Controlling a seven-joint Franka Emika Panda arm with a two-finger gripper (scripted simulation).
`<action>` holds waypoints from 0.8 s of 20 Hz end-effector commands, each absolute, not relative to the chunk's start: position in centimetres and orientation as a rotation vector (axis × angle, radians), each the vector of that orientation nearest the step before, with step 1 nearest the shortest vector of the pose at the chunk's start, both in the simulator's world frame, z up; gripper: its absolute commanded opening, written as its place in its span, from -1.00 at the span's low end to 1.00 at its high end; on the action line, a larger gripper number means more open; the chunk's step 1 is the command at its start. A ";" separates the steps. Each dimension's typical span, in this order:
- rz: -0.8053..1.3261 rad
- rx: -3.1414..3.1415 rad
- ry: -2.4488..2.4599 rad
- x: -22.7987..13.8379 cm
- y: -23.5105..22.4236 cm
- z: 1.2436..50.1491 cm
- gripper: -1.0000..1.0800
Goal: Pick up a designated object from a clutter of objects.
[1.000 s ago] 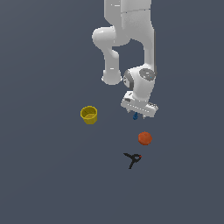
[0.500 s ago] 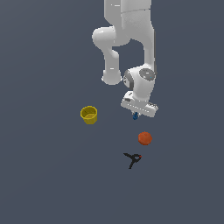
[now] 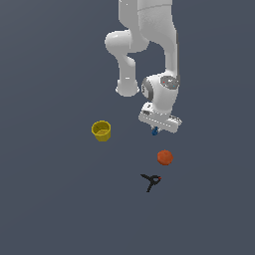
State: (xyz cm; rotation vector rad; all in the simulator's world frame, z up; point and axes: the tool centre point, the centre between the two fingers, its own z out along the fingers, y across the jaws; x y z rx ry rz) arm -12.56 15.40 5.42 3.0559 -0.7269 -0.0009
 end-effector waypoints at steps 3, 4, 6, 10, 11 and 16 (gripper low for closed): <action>-0.001 3.057 -0.726 -11.9 15.8 7.2 -1.00; -0.001 3.057 -0.726 -11.7 15.9 7.7 -1.00; -0.001 3.057 -0.726 -11.3 16.2 8.9 -1.00; -0.002 3.058 -0.725 -10.4 16.9 11.7 -1.00; -0.002 3.058 -0.725 -10.1 17.1 12.5 -1.00; -0.003 3.060 -0.724 -8.6 18.0 16.8 -1.00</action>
